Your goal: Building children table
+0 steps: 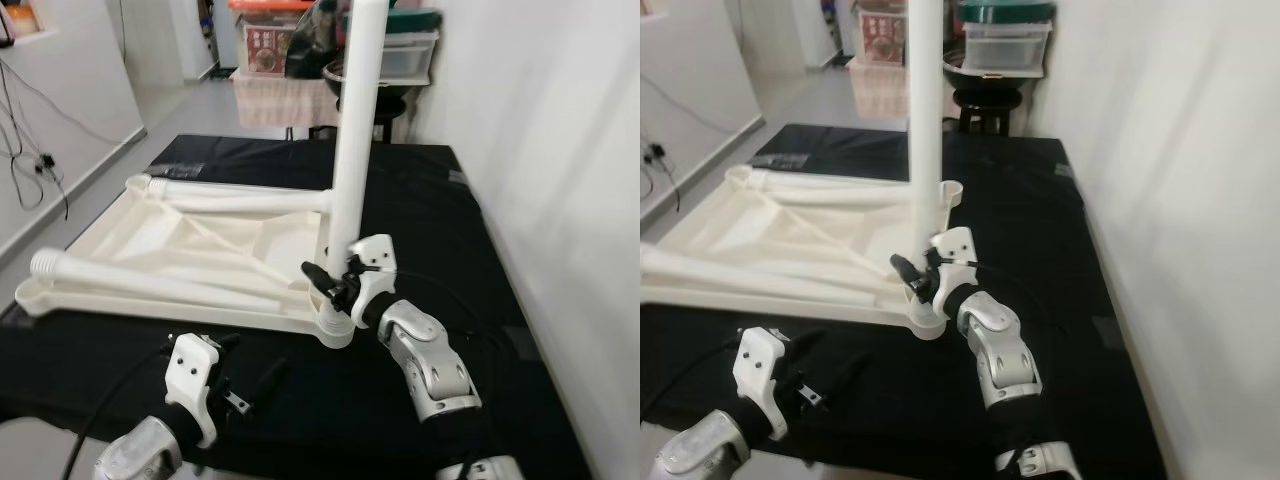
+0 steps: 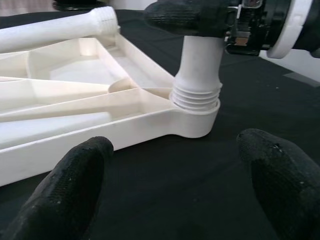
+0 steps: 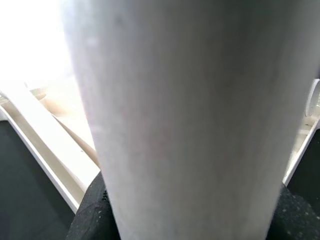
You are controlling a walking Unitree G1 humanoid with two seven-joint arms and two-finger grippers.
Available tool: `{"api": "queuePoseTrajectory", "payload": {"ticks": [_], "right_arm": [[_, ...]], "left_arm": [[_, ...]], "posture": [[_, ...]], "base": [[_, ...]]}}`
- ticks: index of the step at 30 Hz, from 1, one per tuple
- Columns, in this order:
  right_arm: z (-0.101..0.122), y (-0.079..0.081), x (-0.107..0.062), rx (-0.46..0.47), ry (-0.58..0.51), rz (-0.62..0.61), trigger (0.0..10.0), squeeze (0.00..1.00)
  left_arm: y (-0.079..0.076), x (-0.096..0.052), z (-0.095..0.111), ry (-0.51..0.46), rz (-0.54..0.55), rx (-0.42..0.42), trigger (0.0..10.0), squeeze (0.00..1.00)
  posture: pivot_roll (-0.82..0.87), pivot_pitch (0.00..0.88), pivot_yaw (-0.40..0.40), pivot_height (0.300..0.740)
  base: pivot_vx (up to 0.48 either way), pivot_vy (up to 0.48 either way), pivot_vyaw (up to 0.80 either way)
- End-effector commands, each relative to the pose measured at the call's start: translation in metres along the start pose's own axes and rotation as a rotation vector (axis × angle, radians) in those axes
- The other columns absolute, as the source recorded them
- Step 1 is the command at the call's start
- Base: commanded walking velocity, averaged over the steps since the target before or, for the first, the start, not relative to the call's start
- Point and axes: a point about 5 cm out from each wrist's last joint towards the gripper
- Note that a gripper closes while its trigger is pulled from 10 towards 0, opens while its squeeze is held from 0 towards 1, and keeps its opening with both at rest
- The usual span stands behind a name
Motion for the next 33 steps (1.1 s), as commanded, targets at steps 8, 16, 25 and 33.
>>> {"api": "queuePoseTrajectory", "payload": {"ticks": [8,16,25,33], "right_arm": [[0.002,0.008,0.004,0.099,0.010,0.231,10.0,1.00],[0.039,-0.006,0.001,-0.058,-0.161,0.656,10.0,0.00],[0.052,-0.023,0.010,-0.041,-0.159,0.814,8.4,0.00],[0.046,-0.033,0.007,-0.027,-0.150,0.844,0.0,0.00]], "left_arm": [[0.002,-0.001,-0.002,0.000,0.018,-0.018,10.0,0.00],[0.003,0.001,-0.003,0.005,0.006,-0.030,10.0,0.00],[0.002,0.003,-0.004,0.005,0.006,-0.034,10.0,0.00],[0.001,0.004,-0.006,0.005,0.004,-0.038,10.0,0.00]], "posture": [[0.00,0.023,-0.001,0.740],[0.00,0.007,-0.001,0.740],[0.02,0.000,-0.011,0.740],[0.01,0.000,-0.014,0.740]], "base": [[0.000,0.000,0.00],[0.000,0.000,0.00],[0.000,0.000,0.00],[0.000,0.000,0.00]]}}
Point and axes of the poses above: a point about 5 cm out from each wrist's last joint towards the gripper, its own x axis pointing out of the wrist towards the gripper, its own z axis along the axis of the wrist's last joint, y = z × x, and after that the axes turned 10 degrees about -x, right-handed
